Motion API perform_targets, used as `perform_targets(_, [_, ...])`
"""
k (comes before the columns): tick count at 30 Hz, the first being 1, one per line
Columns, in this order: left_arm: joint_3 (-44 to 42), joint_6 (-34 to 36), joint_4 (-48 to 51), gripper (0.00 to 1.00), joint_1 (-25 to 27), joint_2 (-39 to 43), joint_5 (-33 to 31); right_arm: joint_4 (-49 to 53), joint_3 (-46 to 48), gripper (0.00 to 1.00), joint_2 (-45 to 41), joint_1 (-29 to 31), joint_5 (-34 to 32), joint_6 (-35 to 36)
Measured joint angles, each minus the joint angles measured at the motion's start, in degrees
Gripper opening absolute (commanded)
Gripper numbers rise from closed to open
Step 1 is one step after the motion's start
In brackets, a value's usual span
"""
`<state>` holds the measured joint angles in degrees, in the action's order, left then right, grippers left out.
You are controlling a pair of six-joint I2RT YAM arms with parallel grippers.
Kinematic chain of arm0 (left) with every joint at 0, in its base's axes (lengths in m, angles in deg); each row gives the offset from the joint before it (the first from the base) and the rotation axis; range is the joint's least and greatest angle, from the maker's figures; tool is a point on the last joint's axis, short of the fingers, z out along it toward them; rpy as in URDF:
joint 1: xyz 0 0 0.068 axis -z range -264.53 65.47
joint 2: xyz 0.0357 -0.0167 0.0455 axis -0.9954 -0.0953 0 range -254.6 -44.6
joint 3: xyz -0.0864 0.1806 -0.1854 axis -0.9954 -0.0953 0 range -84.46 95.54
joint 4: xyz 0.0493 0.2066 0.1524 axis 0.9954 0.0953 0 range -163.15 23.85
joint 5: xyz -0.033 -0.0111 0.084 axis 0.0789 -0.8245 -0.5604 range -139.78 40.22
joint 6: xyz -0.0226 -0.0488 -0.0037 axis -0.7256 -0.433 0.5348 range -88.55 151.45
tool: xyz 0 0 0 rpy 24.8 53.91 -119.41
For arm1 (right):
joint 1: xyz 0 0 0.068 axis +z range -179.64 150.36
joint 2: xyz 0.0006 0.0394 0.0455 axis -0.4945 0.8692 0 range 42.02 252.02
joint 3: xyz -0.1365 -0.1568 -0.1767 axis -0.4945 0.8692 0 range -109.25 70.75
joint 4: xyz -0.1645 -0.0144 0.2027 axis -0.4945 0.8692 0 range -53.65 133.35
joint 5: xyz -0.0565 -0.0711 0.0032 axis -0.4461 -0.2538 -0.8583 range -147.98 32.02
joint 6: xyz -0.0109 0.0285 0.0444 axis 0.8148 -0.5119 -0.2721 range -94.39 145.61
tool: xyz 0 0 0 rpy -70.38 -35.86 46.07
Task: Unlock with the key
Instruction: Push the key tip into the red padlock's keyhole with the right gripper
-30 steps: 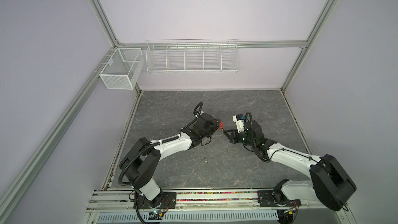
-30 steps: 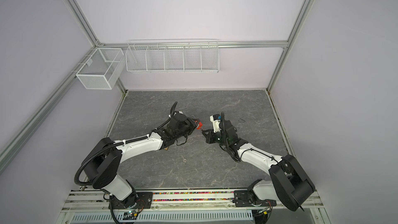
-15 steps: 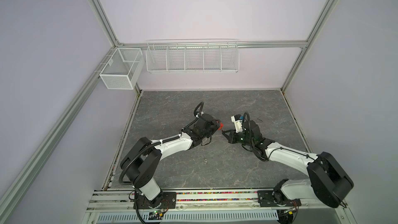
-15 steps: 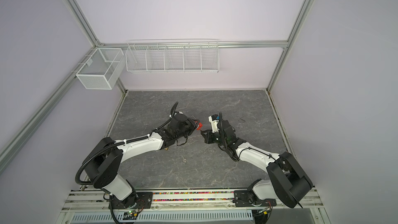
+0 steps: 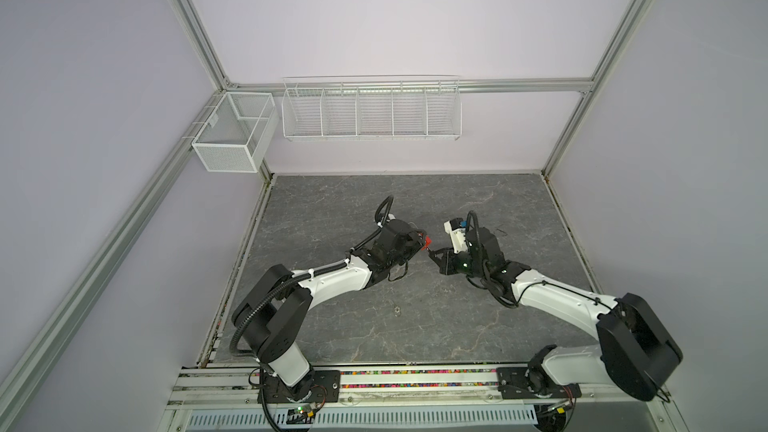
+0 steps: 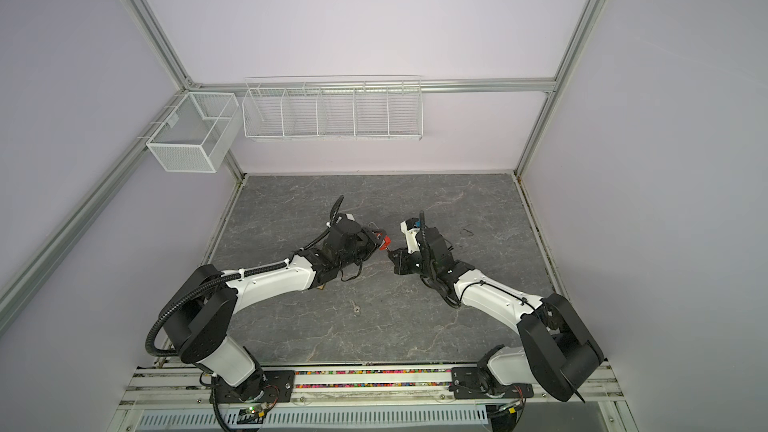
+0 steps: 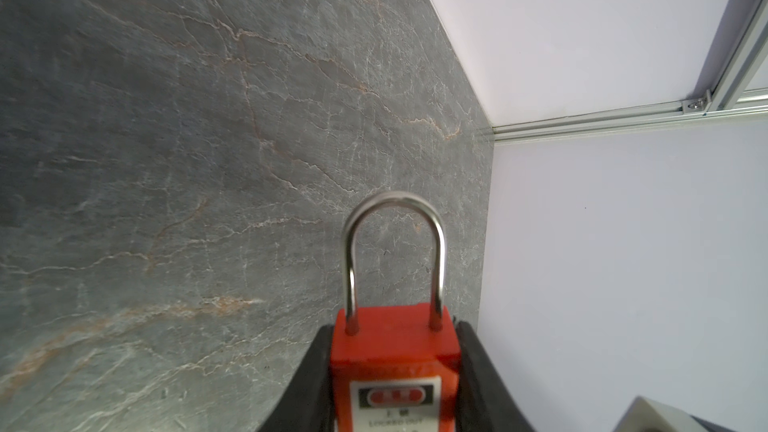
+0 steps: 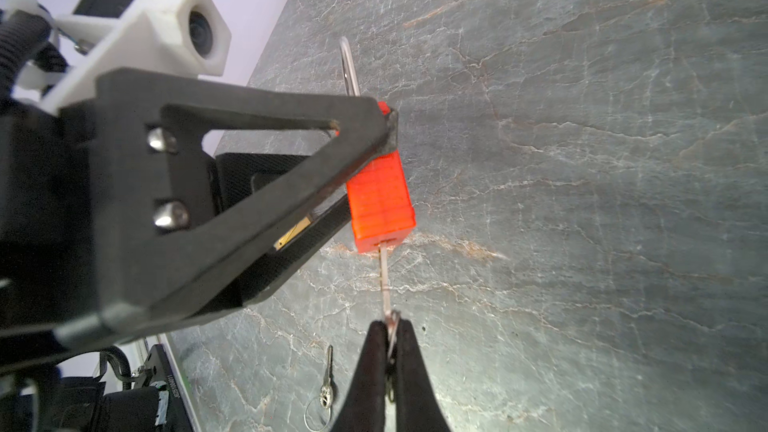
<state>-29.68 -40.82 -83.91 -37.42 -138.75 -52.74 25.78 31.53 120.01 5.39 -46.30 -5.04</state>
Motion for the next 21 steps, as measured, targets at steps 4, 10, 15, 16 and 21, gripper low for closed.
perform_targets(4, [0.0, -0.8, 0.0, 0.00, -0.1, 0.0, 0.0, 0.0, 0.0, 0.06, 0.0, 1.1, -2.4, 1.9])
perform_targets(10, [0.0, -1.4, -0.5, 0.00, -0.2, 0.0, 0.4, 0.0, 0.0, 0.06, -0.6, 1.8, -4.9, 3.3])
perform_targets(15, [0.1, -0.9, -0.5, 0.00, -0.1, 0.0, 0.2, 0.3, -0.2, 0.06, -0.6, 1.8, -5.0, 3.7])
perform_targets(16, [0.1, -0.5, -0.5, 0.00, 0.1, 0.0, -0.1, 0.6, -0.3, 0.06, -0.6, 1.8, -5.0, 3.7])
perform_targets(21, [0.1, 2.2, -0.4, 0.00, 1.4, 0.0, -2.9, 2.1, -0.9, 0.06, -0.6, 0.9, -3.1, 2.5])
